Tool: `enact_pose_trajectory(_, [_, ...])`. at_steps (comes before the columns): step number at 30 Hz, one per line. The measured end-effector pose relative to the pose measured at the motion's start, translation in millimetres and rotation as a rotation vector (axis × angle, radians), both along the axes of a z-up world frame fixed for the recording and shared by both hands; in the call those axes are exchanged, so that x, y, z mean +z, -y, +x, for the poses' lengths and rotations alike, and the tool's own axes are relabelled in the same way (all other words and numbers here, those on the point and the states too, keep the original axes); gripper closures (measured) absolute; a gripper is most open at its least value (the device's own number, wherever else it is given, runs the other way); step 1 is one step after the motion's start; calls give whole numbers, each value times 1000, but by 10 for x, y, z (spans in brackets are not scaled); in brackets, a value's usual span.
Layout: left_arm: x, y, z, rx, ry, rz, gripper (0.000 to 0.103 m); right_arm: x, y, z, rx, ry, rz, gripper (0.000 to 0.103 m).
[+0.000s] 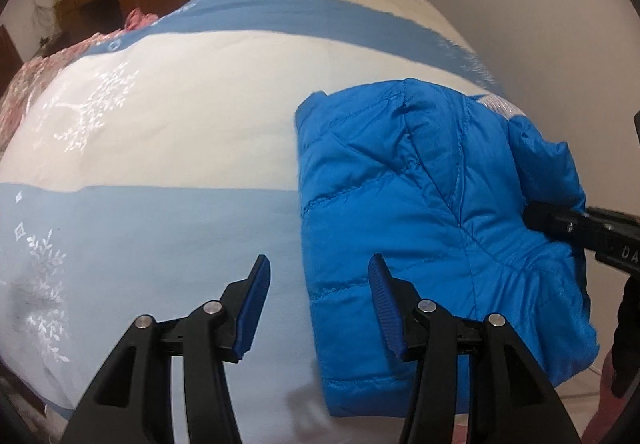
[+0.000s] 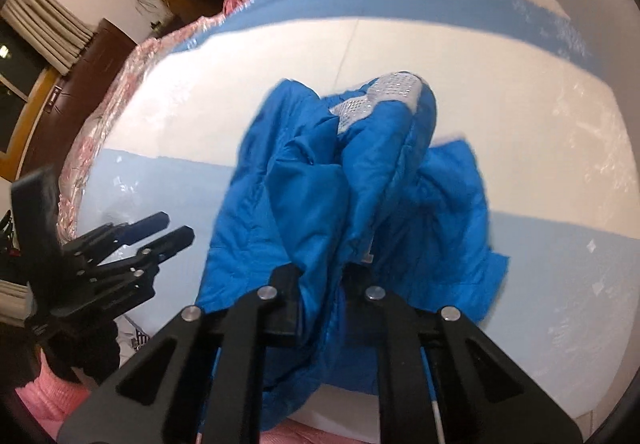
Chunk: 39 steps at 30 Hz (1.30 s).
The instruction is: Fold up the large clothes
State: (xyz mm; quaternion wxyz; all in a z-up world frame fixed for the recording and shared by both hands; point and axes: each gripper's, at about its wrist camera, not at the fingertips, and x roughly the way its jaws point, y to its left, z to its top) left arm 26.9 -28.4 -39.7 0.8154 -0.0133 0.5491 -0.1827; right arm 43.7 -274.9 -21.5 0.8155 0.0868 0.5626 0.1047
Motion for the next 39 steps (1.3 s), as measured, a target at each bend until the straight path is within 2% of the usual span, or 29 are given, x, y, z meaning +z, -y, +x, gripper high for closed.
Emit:
enact_pose_trajectory(2, [50,131,-64,-37,9,-22,52,66,161,-54,-11,8,-1,93])
enact_pose_trajectory(5, [27,319,-128,-80,13,-23,52,-20,391,-102,-33,-19,15,93])
enact_pose_trajectory(12, [-288,721,-148,-139,-23,15,51,-599,864,-153,-91,-130,76,92])
enact_pose_trajectory(16, [-445,762,-143,-143,-67,-2,51,-881,932,-246,-100,-167,82,90])
enact_pose_trajectory(22, [-571,921,-266,-145,-8,75,50,-1153,887,-296,-131,-172,51,86])
enact_pose_trajectory(24, [-567,945,-268,-132,-11,79,50,-1132,867,-308,-141,-171,40,83])
enact_pose_trajectory(27, [-477,862,-231,-97,-52,40,53,-909,777,-353,-127,-150,-36,75])
enact_pose_trajectory(31, [-293,659,-206,-44,-40,35,54,-379,623,-551,-93,-40,-172,73])
enact_pose_trajectory(32, [-276,639,-213,-41,-35,42,54,-306,593,-587,-82,-25,-162,73])
enact_pose_trajectory(33, [-255,614,-224,-36,-28,58,54,-186,521,-632,-50,-5,-107,73])
enact_pose_trajectory(36, [-291,604,-246,-47,-32,75,54,-136,262,-678,48,-19,-5,77])
enact_pose_trajectory(39, [-387,592,-258,-60,-58,72,54,-312,58,-667,82,-76,-46,89])
